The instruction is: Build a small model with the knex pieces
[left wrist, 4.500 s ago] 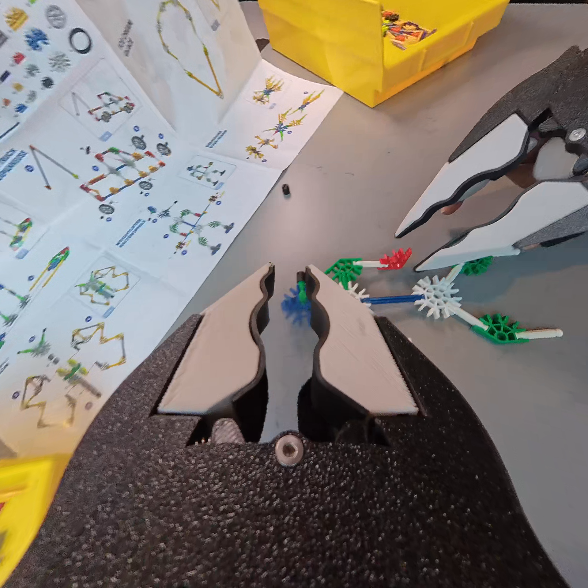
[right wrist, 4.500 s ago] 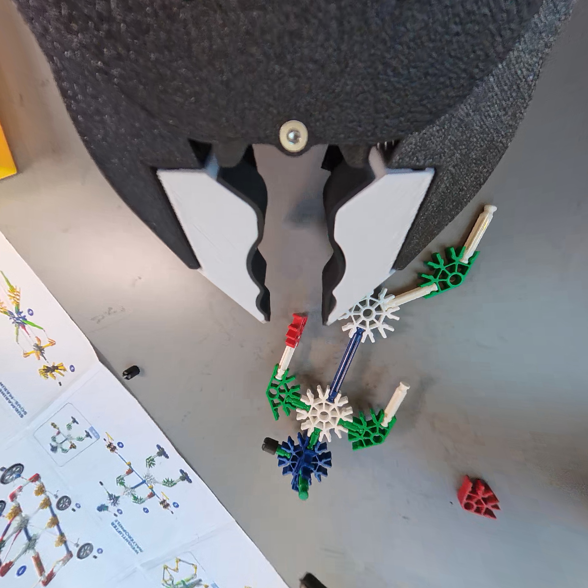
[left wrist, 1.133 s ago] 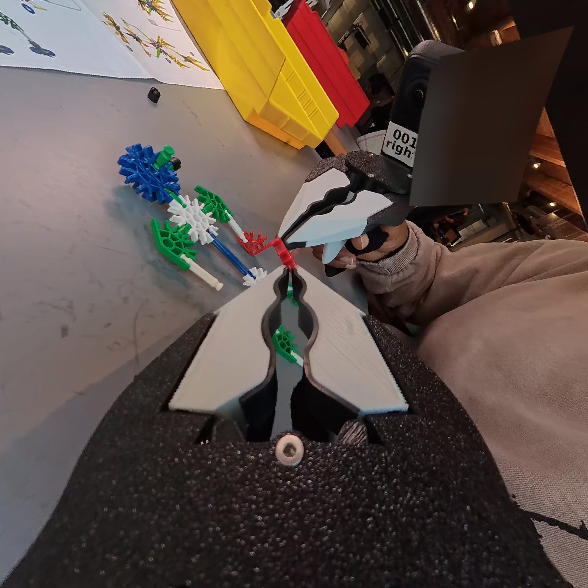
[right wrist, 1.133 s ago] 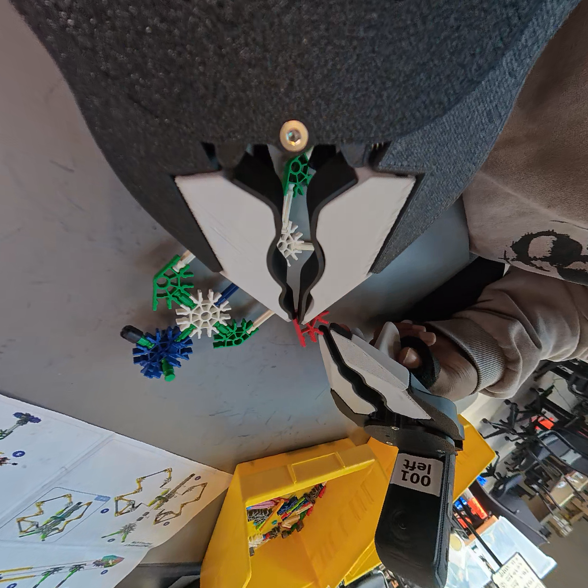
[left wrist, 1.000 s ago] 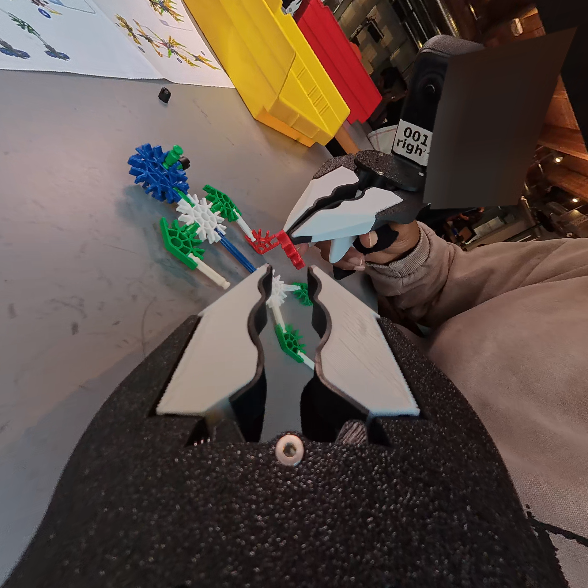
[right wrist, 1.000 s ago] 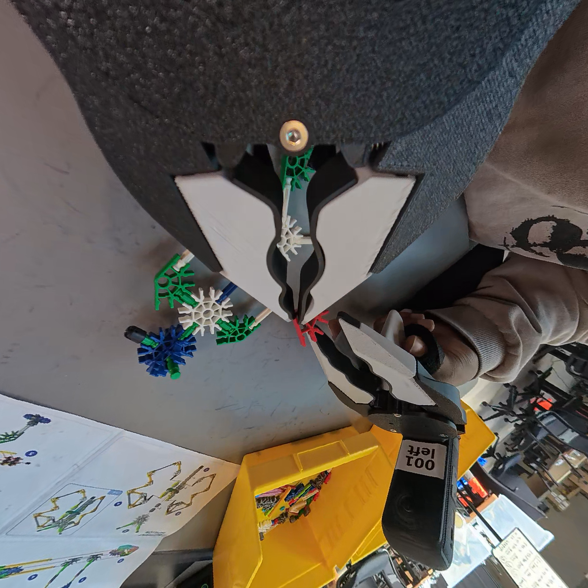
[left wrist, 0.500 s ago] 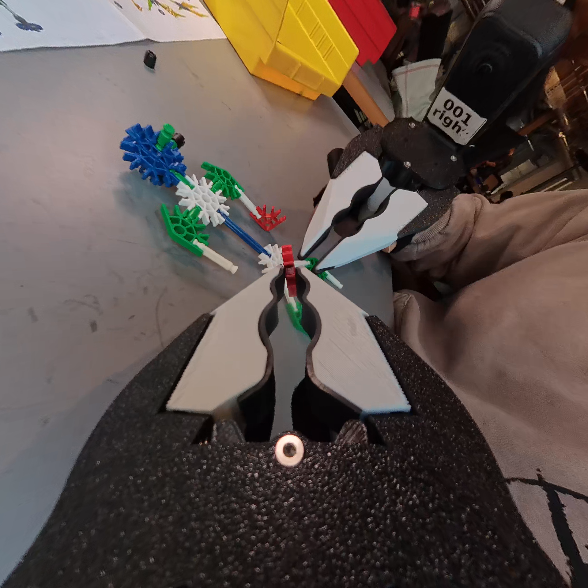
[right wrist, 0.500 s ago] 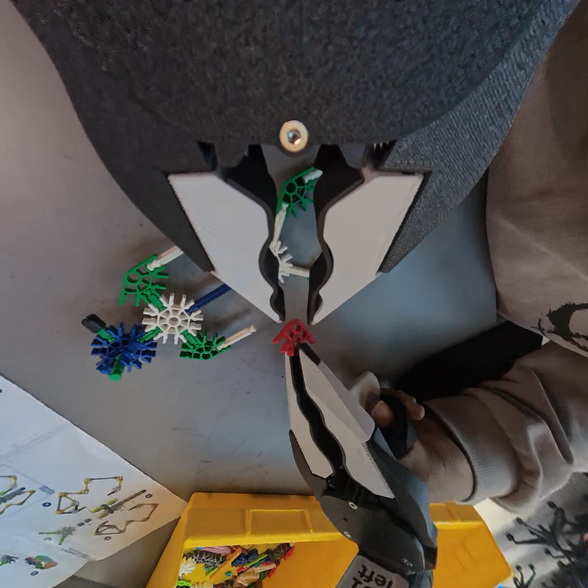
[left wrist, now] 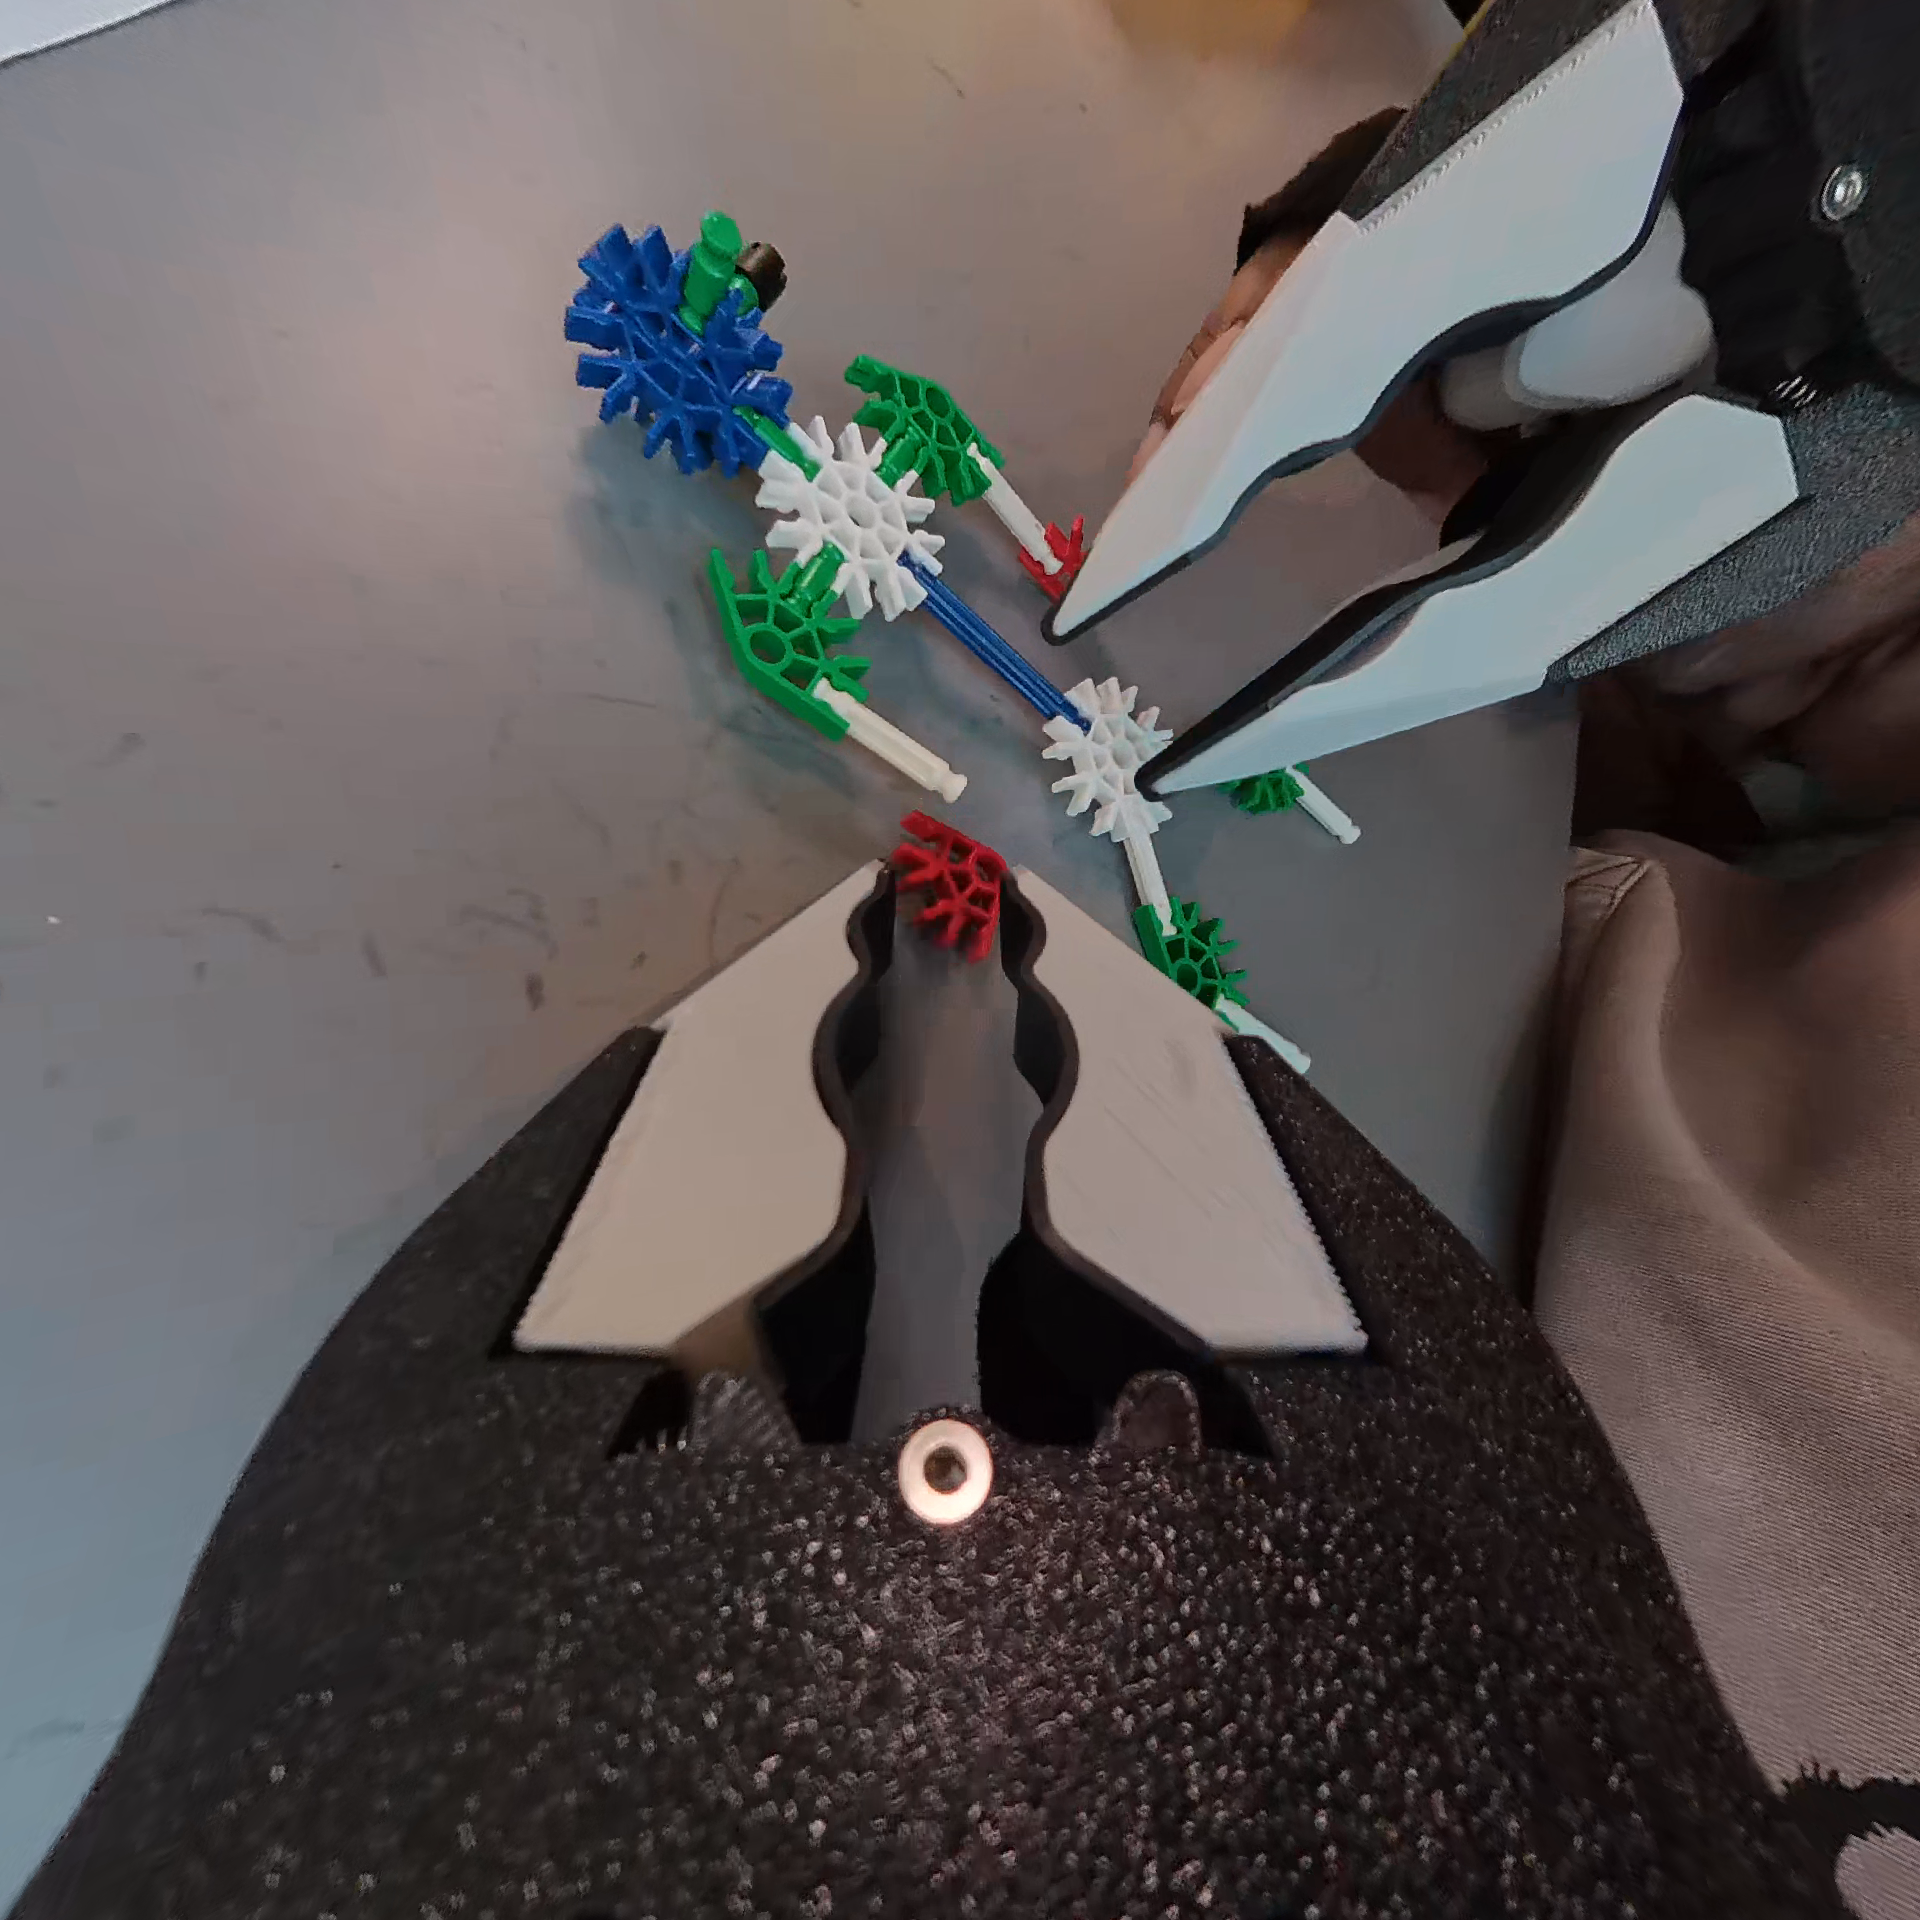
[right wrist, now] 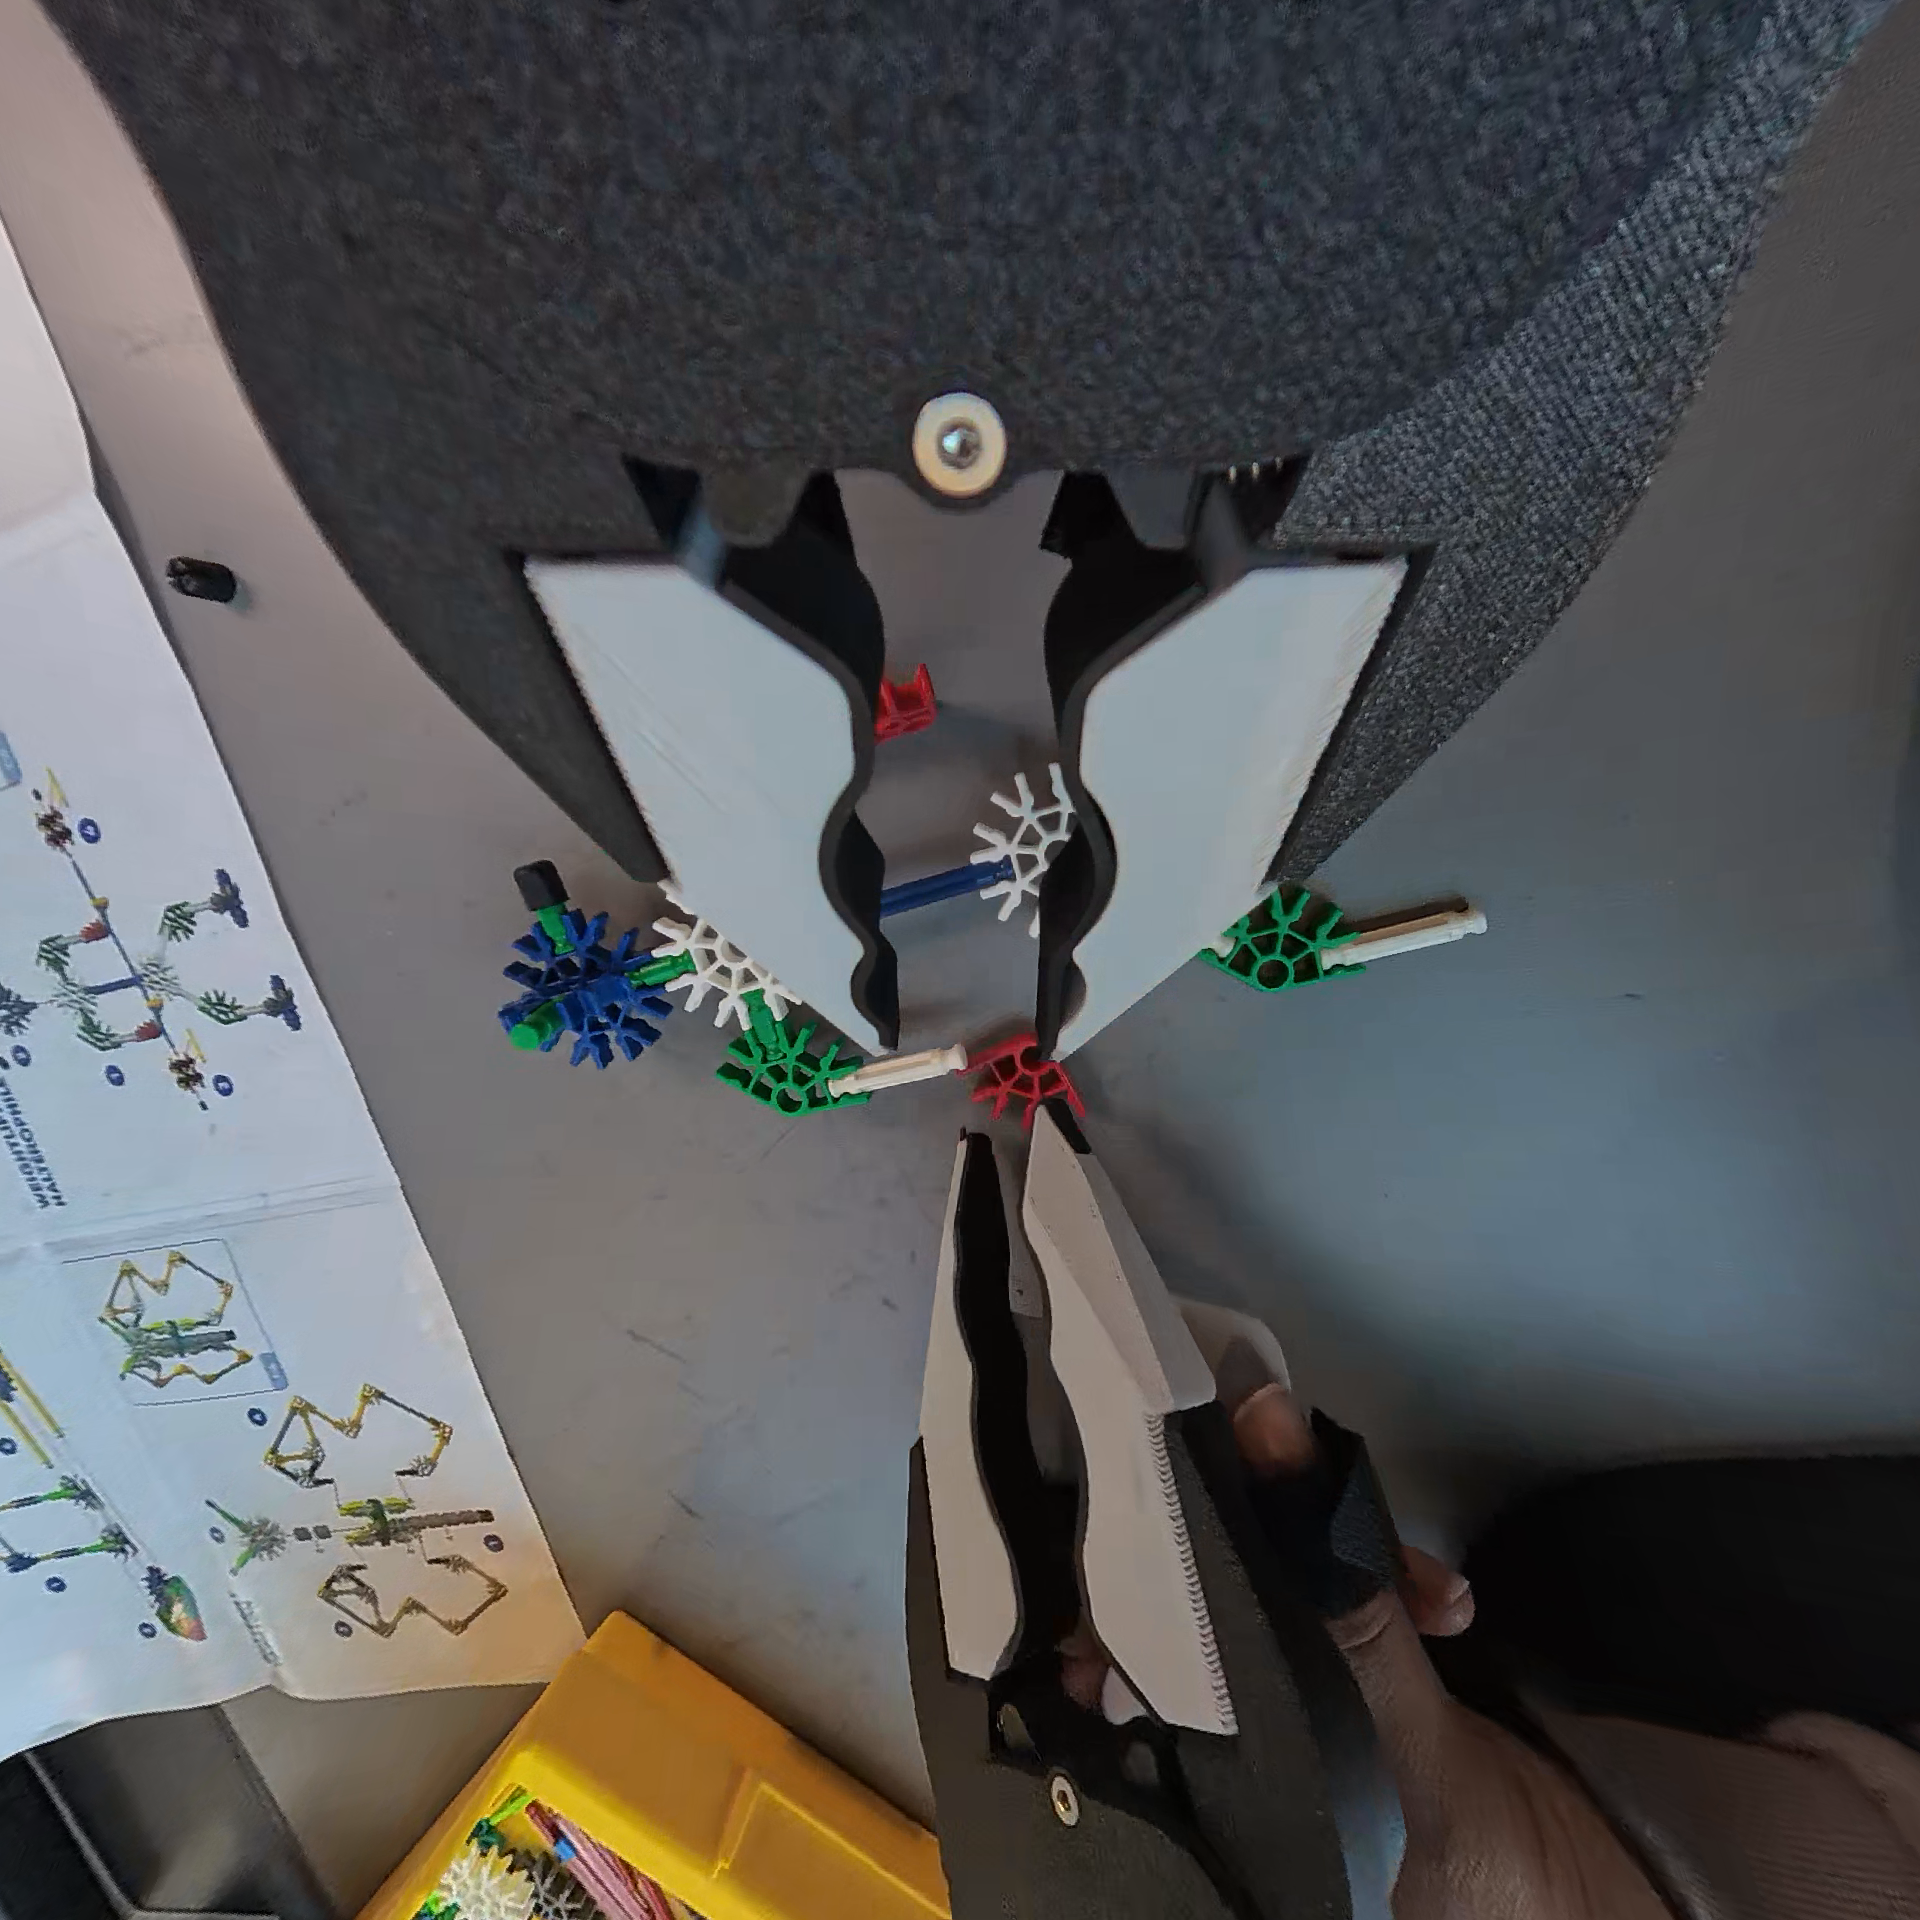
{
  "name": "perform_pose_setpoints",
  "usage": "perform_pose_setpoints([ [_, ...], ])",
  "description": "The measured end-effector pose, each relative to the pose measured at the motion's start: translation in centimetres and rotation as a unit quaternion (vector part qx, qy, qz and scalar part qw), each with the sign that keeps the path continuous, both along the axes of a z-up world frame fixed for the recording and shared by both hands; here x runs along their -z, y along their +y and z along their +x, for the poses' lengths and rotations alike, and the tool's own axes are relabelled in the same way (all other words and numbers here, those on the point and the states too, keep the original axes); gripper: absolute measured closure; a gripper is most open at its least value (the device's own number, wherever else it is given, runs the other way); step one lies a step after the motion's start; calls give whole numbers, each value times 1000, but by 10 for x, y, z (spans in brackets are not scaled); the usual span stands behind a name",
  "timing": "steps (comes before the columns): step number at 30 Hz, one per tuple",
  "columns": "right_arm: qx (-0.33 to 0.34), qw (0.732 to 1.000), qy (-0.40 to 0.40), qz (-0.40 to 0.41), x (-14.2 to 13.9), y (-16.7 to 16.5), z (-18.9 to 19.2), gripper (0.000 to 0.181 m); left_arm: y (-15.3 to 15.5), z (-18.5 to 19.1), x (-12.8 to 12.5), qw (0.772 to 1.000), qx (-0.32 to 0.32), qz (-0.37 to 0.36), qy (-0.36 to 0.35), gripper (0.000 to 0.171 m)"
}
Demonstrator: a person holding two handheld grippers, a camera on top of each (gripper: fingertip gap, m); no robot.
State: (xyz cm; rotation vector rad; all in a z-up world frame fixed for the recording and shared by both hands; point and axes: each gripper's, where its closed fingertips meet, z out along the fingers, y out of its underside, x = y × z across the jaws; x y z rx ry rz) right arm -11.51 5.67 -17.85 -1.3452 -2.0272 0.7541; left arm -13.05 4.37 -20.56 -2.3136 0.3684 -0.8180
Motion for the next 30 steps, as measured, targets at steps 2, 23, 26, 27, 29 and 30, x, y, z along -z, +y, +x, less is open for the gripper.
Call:
perform_pose_setpoints([
  [2, -6, 1000, -5, 6, 0, 2, -1, 157, -2, -4, -1, 999, 7, 26, 34, 151],
  [23, -307, 942, -104, 93, 16, 10, -23, 177, -1, 9, 12, 973, 110, 111, 168, 152],
  [26, -309, 937, -125, 99, 23, 9, -21, 179, 0, 12, 12, 973, 115, 112, 168, 152],
  [27, -309, 936, -129, 104, 26, 9, -20, 179, 0, 12, 12, 973, 115, 111, 166, 152],
  [29, -312, 934, -140, 105, 32, 7, -17, 179, 0, 12, 12, 974, 115, 111, 161, 152],
  [30, -312, 934, -138, 105, 32, 6, -16, 180, 0, 11, 12, 974, 117, 111, 160, 152],
])
